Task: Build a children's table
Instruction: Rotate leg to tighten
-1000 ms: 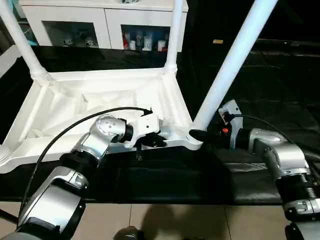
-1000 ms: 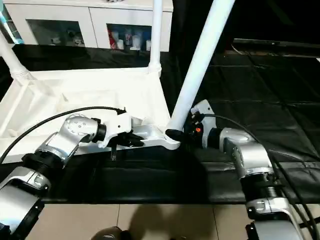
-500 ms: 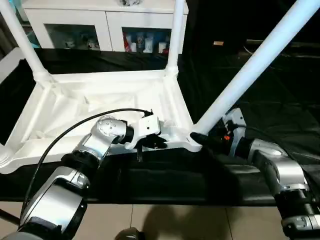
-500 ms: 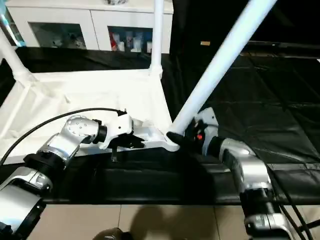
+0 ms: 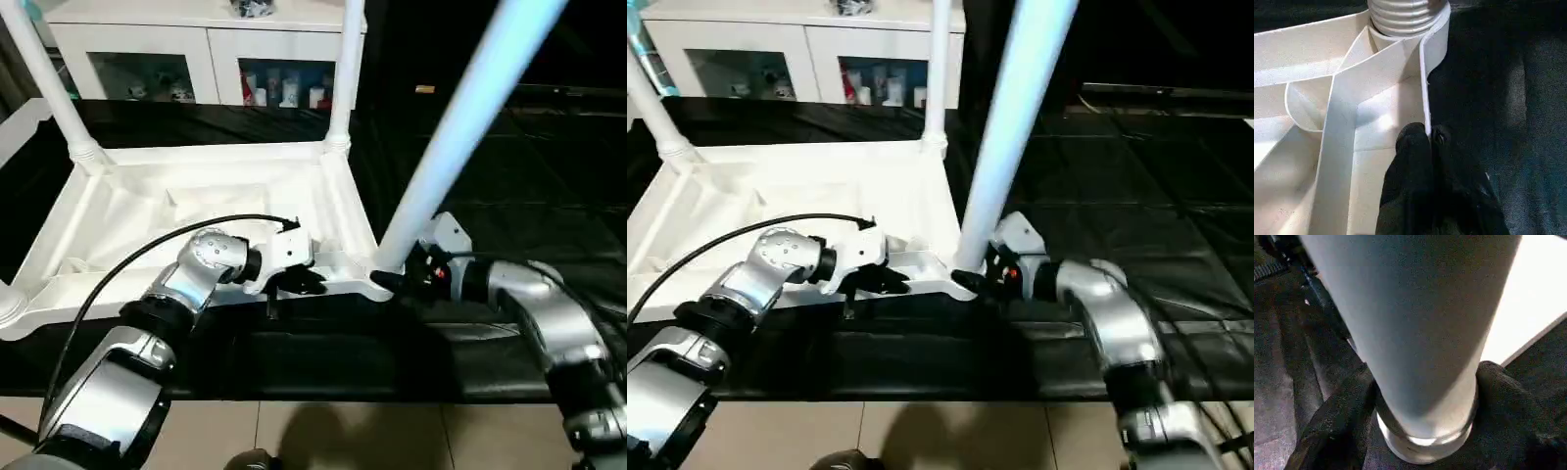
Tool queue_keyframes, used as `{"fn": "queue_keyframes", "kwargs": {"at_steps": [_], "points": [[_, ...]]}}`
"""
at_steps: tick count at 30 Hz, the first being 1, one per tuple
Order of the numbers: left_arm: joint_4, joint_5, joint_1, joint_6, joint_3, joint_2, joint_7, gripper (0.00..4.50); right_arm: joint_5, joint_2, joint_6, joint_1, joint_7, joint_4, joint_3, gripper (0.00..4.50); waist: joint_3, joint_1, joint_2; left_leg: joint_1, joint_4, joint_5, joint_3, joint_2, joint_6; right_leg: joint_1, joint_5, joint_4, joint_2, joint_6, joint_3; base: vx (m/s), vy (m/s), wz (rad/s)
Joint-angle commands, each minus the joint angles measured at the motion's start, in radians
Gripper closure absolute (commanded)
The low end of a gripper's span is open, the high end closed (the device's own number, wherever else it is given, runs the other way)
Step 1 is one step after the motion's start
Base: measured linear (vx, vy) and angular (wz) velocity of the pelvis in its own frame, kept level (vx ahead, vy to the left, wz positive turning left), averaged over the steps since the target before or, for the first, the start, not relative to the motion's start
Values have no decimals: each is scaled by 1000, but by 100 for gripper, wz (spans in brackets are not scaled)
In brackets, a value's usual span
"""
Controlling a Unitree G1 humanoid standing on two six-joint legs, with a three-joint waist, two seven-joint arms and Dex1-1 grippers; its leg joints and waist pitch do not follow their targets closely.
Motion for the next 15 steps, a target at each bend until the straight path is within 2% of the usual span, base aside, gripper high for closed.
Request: {"fn": "queue_keyframes", "kwargs": {"at_steps": [1,2,4,7,9,12,13,15], "points": [[-32,27,-17,-10,-15,17,-11,450,-7,6,23,22,109,64,84,182,-60,-8,-15,30,-86,-221,-67,143,6,25,-252,-82,-144,-208,77,0,0,0],[-42,25,-13,-9,-17,21,-22,450,-5,3,17,14,133,78,90,182,-62,-7,-13,30,-85,-217,-67,144,10,27,-237,-78,-144,-215,77,0,0,0],[-63,24,-5,-11,-24,32,-50,450,-16,-13,7,11,181,79,115,182,-57,-5,-10,29,-86,-210,-66,145,15,25,-212,-77,-144,-220,77,0,0,0],[-87,23,6,-14,-33,45,-78,450,-17,-24,8,13,225,76,129,182,-54,-4,-11,30,-89,-222,-66,147,18,25,-217,-78,-144,-221,78,0,0,0],[-106,24,14,-18,-42,57,-105,450,-13,-25,1,9,252,98,129,182,-45,-5,-7,30,-94,-257,-69,148,8,22,-259,-83,-146,-217,79,0,0,0],[-118,23,20,-17,-46,65,-118,450,-20,-26,-14,7,263,121,129,182,-40,-7,-6,33,-96,-290,-72,149,-9,19,-303,-89,-147,-215,81,0,0,0],[-123,22,22,-15,-45,69,-123,450,-23,-25,-21,11,267,127,127,182,-36,-8,-2,34,-100,-307,-74,150,-17,16,-310,-90,-145,-212,81,0,0,0],[-130,20,25,-10,-43,71,-129,450,-18,-25,-24,17,270,125,124,182,-35,-9,-2,35,-102,-316,-74,149,-24,17,-299,-90,-145,-213,82,0,0,0]]}}
